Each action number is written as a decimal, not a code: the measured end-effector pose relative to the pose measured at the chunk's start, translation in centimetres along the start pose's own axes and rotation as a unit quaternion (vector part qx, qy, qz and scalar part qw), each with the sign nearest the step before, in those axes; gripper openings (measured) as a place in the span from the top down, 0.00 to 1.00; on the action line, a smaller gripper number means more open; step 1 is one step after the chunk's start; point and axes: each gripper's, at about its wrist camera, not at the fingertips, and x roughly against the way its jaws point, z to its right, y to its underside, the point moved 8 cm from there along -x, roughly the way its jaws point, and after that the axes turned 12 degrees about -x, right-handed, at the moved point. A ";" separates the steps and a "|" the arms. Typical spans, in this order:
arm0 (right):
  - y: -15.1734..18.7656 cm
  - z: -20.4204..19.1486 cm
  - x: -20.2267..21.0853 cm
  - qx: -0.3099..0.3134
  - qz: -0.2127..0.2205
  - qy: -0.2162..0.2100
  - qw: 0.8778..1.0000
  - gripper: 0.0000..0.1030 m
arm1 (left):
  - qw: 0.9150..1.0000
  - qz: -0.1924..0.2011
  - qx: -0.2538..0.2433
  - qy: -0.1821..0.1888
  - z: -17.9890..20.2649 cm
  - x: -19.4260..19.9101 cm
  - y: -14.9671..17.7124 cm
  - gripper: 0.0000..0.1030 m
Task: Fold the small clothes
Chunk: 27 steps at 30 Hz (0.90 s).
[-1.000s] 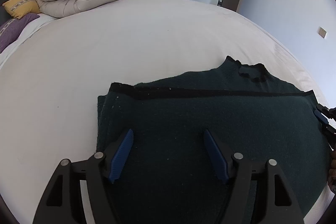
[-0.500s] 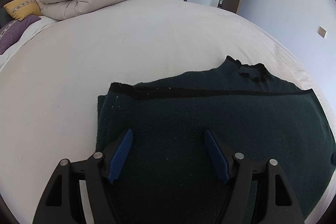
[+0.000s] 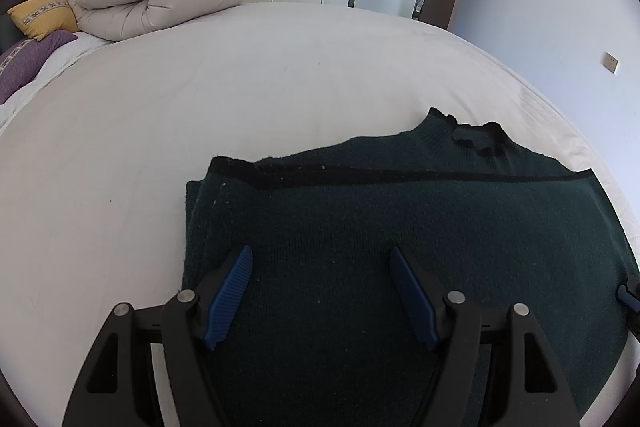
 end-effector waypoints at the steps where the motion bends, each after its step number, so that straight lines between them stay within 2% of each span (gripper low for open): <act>1: -0.4 0.6 0.5 -0.009 0.008 -0.004 1.000 0.85 | 1.000 0.000 0.000 0.000 0.0 0.0 0.0 0.29; 5: -0.5 1.4 0.7 -0.004 0.022 -0.015 1.000 0.89 | 1.000 -0.001 0.012 0.015 -0.2 0.3 0.1 0.29; 9: -0.2 0.9 -0.1 0.010 0.025 0.000 1.000 0.88 | 0.999 -0.011 0.028 0.026 -1.0 2.2 1.2 0.29; 11: 0.1 0.2 -0.6 0.024 0.026 0.015 0.999 0.85 | 0.998 -0.008 0.046 0.035 -1.5 4.0 2.1 0.29; 13: 1.0 -1.3 -0.5 0.053 0.028 0.029 0.998 0.74 | 0.997 -0.004 0.073 0.036 -2.6 6.2 3.1 0.25; 15: 1.9 -3.1 0.5 0.078 0.031 0.029 0.996 0.36 | 0.993 0.006 0.110 0.048 -4.0 8.1 4.0 0.22; 17: 2.8 -5.0 1.8 0.107 0.036 0.023 0.993 0.34 | 0.986 0.016 0.152 0.063 -5.5 9.7 4.9 0.18; 20: 4.0 -7.7 2.3 0.130 0.012 0.008 0.991 0.34 | 0.976 0.001 0.198 0.094 -6.8 10.2 6.3 0.17; 22: 4.7 -9.2 2.0 0.129 -0.005 -0.008 0.992 0.34 | 0.969 -0.017 0.211 0.127 -6.4 9.8 7.1 0.18; 23: 4.5 -9.3 3.2 0.126 -0.011 -0.016 0.992 0.34 | 0.965 -0.028 0.216 0.143 -6.0 9.4 7.5 0.18; 25: 4.7 -9.9 4.3 0.117 -0.022 -0.031 0.992 0.34 | 0.954 -0.056 0.228 0.185 -5.1 8.2 8.3 0.19; 27: 5.1 -10.7 4.0 0.110 -0.030 -0.040 0.993 0.34 | 0.954 -0.068 0.226 0.187 -4.6 7.6 8.5 0.19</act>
